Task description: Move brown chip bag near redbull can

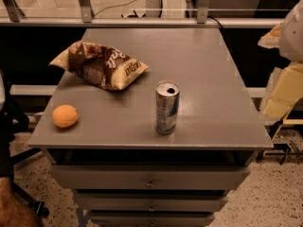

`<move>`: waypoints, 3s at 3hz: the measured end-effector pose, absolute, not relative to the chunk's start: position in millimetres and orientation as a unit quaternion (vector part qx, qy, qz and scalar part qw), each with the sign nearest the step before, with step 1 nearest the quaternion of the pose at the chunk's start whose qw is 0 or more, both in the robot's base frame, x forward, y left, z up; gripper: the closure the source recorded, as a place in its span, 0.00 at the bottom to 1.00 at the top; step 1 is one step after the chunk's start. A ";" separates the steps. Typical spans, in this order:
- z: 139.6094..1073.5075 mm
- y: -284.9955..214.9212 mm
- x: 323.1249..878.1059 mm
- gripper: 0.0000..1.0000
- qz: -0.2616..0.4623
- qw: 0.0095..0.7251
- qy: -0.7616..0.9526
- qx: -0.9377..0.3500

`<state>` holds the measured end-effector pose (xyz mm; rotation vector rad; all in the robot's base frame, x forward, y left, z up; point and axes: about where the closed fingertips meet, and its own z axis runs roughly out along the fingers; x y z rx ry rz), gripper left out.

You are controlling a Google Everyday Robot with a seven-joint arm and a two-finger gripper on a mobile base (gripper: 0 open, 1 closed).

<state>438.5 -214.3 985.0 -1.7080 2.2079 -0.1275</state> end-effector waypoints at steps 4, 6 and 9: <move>962.4 -285.8 556.1 0.00 0.010 0.326 0.753 -0.572; 956.0 -252.0 586.6 0.00 0.035 0.341 0.740 -0.579; 959.4 -114.9 622.9 0.00 0.101 0.388 0.694 -0.599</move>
Offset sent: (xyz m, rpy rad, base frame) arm 0.0547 -0.0643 -0.0151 0.1315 -0.1010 -0.0220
